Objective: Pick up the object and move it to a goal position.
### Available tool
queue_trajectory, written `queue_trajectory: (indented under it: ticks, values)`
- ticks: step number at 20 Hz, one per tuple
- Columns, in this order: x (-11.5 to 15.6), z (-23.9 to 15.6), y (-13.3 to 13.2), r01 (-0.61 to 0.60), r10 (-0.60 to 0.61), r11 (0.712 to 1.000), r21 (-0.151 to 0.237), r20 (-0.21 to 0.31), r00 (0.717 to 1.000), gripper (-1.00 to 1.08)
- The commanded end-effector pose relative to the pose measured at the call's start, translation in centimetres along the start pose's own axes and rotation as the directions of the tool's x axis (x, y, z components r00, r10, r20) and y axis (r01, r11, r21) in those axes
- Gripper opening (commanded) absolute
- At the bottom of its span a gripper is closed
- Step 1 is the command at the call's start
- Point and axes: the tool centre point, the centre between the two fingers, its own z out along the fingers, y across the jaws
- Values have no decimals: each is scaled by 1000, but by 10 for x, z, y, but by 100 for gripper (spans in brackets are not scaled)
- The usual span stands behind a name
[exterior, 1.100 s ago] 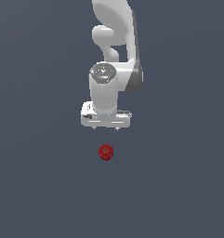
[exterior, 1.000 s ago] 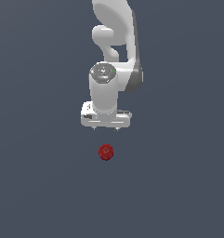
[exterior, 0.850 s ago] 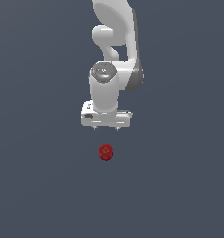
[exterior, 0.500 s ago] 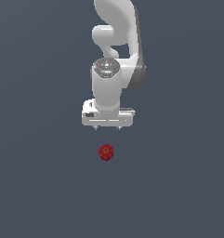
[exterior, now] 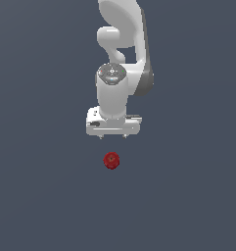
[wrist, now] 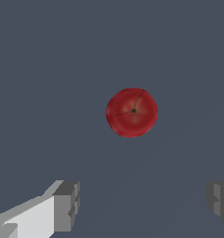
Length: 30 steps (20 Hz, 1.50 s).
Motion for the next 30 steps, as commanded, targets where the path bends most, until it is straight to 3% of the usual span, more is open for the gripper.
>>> queue_trajectory:
  ticks: [1,10,20,30]
  values:
    - [3,3,1,29,-29,1000,-1,0,1000,100]
    - [21,22,3,209,-209,978,-1,-3,978,100]
    - [44,49,8,434,-434,901,4,-13,901,100]
    - [54,62,10,529,-529,849,7,-21,848,100]
